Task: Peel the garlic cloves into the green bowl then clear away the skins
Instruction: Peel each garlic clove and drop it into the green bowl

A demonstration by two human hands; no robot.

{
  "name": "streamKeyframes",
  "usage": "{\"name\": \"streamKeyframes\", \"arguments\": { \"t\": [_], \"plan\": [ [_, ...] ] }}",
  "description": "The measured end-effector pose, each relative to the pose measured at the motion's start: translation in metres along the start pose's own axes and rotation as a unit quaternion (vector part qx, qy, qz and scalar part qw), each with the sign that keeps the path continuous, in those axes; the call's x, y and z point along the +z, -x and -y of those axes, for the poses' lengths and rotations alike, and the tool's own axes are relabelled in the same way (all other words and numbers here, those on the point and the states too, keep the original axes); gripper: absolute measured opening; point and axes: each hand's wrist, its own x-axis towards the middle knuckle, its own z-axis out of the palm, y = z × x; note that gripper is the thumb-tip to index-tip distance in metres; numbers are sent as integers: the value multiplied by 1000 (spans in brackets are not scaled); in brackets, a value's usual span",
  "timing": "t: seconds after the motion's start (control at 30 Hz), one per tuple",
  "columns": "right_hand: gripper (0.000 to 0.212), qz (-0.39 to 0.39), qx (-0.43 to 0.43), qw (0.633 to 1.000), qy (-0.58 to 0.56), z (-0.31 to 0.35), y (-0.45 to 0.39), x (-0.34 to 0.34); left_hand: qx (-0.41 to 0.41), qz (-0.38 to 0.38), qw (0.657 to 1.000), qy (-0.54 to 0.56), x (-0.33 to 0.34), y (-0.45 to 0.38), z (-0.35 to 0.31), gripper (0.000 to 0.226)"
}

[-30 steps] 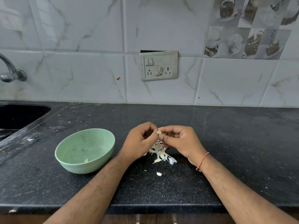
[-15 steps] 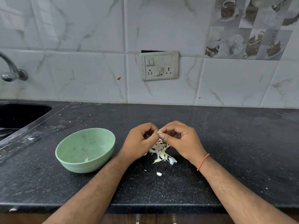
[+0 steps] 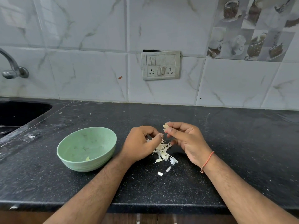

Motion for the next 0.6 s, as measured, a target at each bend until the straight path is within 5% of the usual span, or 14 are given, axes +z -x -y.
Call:
{"name": "streamKeyframes", "arguments": {
  "t": [0.1, 0.23, 0.6],
  "plan": [
    [29, -1, 16, 1000, 0, 0, 0, 0, 3, -23, 999, 22, 0, -1, 4, 6],
    [22, 8, 22, 1000, 16, -1, 0, -1, 8, -38, 998, 49, -1, -3, 2, 38],
    [18, 0, 31, 999, 37, -4, -2, -2, 39, -36, 999, 9, -1, -1, 1, 21]
  ]
}}
